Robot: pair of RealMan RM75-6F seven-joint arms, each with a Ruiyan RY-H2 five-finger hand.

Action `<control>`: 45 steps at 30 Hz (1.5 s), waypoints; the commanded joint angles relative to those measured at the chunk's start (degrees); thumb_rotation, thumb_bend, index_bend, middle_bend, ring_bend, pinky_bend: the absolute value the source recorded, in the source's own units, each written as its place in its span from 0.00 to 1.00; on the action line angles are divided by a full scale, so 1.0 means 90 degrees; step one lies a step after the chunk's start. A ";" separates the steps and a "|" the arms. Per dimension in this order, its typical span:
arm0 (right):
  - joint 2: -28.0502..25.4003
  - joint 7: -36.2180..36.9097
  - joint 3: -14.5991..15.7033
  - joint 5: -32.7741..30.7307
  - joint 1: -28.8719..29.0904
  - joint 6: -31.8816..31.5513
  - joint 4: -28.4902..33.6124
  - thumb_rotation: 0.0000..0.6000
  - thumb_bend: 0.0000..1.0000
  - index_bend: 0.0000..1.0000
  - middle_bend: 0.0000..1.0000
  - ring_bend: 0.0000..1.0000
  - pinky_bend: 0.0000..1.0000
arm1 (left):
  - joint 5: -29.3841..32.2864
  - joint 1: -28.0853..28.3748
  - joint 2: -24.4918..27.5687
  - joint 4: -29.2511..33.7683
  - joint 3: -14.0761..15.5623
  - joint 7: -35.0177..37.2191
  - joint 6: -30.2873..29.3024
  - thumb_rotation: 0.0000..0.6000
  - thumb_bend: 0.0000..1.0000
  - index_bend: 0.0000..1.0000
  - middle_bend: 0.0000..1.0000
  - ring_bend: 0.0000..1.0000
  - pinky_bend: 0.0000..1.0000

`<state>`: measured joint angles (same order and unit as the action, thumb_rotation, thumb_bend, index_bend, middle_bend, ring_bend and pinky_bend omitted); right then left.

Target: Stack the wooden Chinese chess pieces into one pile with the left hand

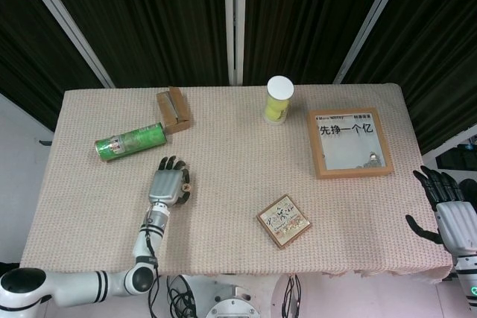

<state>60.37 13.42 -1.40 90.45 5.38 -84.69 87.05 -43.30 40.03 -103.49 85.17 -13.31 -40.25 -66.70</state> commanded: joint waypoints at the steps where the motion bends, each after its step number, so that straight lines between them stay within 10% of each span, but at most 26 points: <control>1: 0.0003 -0.0003 -0.0003 -0.0006 -0.0001 0.0001 -0.0005 1.00 0.25 0.00 0.00 0.00 0.00 | -0.0119 -0.0031 0.0075 0.0155 -0.0002 0.0053 -0.0116 1.00 0.31 0.50 0.18 0.00 0.00; 17: 0.0043 -0.0174 0.0041 0.0054 0.0028 0.0061 0.0057 1.00 0.25 0.00 0.00 0.00 0.00 | 0.0207 -0.0545 0.1470 0.2759 0.0389 -0.0965 -0.1369 1.00 0.31 0.50 0.19 0.00 0.00; 45: 0.0056 -0.0206 0.0035 0.0016 0.0038 0.0090 0.0050 1.00 0.25 0.00 0.00 0.00 0.00 | 0.0160 -0.0579 0.1589 0.2504 0.0568 -0.0337 -0.1049 1.00 0.31 0.47 0.19 0.00 0.00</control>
<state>60.87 11.55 -1.08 90.60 5.72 -83.88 87.51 -41.75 34.79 -89.13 107.77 -8.20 -43.41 -76.23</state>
